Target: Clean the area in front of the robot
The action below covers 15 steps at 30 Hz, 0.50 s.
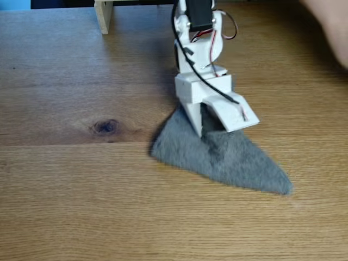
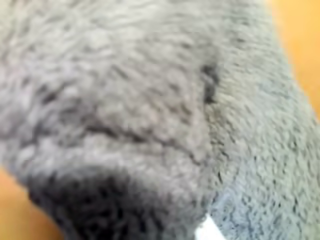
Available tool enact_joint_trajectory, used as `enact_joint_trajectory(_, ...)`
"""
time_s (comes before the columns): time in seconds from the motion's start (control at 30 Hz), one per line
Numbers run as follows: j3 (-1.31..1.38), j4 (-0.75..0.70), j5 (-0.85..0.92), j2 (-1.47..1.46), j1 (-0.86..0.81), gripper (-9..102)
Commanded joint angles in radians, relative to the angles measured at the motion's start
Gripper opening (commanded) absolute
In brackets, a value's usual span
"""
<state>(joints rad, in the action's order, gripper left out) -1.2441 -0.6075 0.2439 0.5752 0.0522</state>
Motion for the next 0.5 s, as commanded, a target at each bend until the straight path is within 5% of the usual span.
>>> enact_joint_trajectory(0.0,0.015,0.087,0.051,-0.051,-0.238,0)
enact_joint_trajectory(0.23,0.015,-0.146,-0.064,0.025,-0.403,0)
enact_joint_trajectory(0.47,0.012,-0.491,-0.199,0.141,-0.337,0)
